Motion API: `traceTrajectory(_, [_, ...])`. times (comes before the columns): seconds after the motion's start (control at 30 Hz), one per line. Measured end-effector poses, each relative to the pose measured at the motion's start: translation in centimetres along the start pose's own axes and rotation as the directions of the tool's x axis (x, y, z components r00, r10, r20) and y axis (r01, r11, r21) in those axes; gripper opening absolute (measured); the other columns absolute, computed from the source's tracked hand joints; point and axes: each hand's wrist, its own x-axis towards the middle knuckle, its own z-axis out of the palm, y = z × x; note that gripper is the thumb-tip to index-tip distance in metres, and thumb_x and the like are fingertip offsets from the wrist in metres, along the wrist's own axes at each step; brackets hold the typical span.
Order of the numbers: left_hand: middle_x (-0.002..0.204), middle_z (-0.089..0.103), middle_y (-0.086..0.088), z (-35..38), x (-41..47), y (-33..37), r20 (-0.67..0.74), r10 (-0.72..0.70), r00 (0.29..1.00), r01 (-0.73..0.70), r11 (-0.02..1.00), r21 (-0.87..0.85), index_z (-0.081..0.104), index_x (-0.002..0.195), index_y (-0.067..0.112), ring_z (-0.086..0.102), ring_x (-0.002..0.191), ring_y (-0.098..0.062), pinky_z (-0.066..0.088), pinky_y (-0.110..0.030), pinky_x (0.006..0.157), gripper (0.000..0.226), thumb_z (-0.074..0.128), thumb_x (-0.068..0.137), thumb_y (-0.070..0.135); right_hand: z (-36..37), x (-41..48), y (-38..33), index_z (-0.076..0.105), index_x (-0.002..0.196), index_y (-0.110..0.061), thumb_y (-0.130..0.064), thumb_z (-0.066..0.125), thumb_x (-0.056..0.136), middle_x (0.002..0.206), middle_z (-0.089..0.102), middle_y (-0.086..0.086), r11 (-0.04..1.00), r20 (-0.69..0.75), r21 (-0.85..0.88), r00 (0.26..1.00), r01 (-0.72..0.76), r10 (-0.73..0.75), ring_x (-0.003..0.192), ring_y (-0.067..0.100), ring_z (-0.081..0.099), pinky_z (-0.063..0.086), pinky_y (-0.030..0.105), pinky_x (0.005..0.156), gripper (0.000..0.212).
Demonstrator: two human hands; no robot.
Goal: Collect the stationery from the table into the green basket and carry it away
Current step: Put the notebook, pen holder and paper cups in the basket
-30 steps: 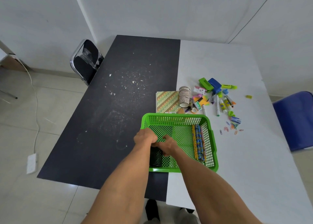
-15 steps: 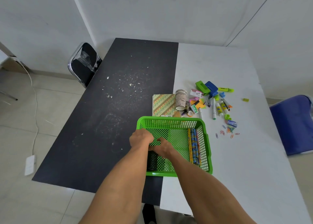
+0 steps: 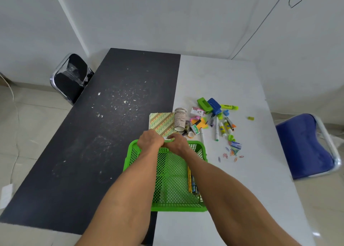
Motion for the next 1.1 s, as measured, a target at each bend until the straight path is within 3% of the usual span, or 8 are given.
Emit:
traceTrajectory(0.23, [0.118,0.065,-0.010,0.2,4.2,2.5,-0.033,0.043,0.999,-0.044,0.999,-0.031,0.064,0.115,0.010,0.062,0.110,-0.029,0.050,-0.036,0.084,0.036,0.067,0.085,0.029,-2.0,3.8,-0.7,0.066,0.111,-0.015,-0.040,0.075,0.072,0.098,0.072,0.009,0.998,-0.129,0.053,0.991,-0.039,0.046,0.091,0.021,0.065,0.044,0.023,0.072,0.047])
traceTrajectory(0.4, [0.116,0.066,-0.011,0.1,8.2,2.6,-0.014,0.039,0.999,-0.040,0.998,-0.058,0.064,0.113,0.009,0.063,0.108,-0.030,0.052,-0.036,0.084,0.032,0.064,0.084,0.022,-1.4,6.6,-1.8,0.065,0.112,-0.011,-0.034,0.069,0.078,0.105,0.068,0.011,0.990,-0.169,0.035,0.976,-0.137,0.141,0.093,0.025,0.063,0.048,0.028,0.077,0.041])
traceTrajectory(0.53, [0.109,0.067,-0.010,0.6,11.9,2.3,0.026,-0.002,1.000,0.005,0.991,-0.134,0.065,0.107,0.009,0.065,0.100,-0.029,0.055,-0.036,0.083,0.024,0.061,0.085,0.019,0.3,9.0,-2.0,0.063,0.109,-0.003,-0.029,0.064,0.081,0.105,0.065,0.013,0.963,-0.153,-0.071,0.957,-0.259,0.246,0.090,0.027,0.060,0.049,0.030,0.072,0.038])
traceTrajectory(0.67, [0.103,0.067,-0.010,1.2,14.2,1.9,0.127,-0.060,0.990,0.087,0.971,-0.223,0.064,0.101,0.006,0.065,0.092,-0.027,0.056,-0.034,0.076,0.021,0.062,0.086,0.020,1.7,10.8,-2.5,0.054,0.117,0.000,-0.021,0.065,0.083,0.113,0.062,0.014,0.933,-0.212,-0.109,0.925,-0.342,0.315,0.100,0.030,0.061,0.054,0.036,0.081,0.041])
traceTrajectory(0.77, [0.110,0.066,-0.012,1.9,15.3,1.7,0.205,-0.099,0.974,0.156,0.946,-0.285,0.063,0.109,0.002,0.065,0.096,-0.029,0.053,-0.032,0.070,0.029,0.061,0.087,0.022,1.9,11.7,-2.8,0.048,0.123,0.000,-0.017,0.062,0.085,0.121,0.058,0.015,0.909,-0.261,-0.135,0.899,-0.394,0.351,0.110,0.031,0.056,0.050,0.040,0.092,0.044])
traceTrajectory(0.93, [0.124,0.063,-0.015,2.7,16.3,1.6,0.276,-0.162,0.947,0.253,0.907,-0.337,0.059,0.123,0.000,0.063,0.109,-0.032,0.055,-0.036,0.086,0.046,0.064,0.088,0.030,3.0,12.6,-2.6,0.027,0.139,0.000,-0.023,0.064,0.084,0.133,0.048,0.017,0.888,-0.272,-0.132,0.878,-0.440,0.394,0.121,0.033,0.048,0.043,0.043,0.101,0.070])
traceTrajectory(1.1, [0.120,0.064,-0.014,2.7,16.5,1.4,0.301,-0.205,0.931,0.320,0.855,-0.408,0.061,0.119,0.000,0.063,0.106,-0.032,0.055,-0.036,0.083,0.043,0.061,0.086,0.027,3.4,13.1,-2.3,0.034,0.136,-0.003,-0.021,0.067,0.080,0.127,0.051,0.016,0.886,-0.300,-0.088,0.860,-0.455,0.412,0.116,0.034,0.050,0.046,0.044,0.097,0.068])
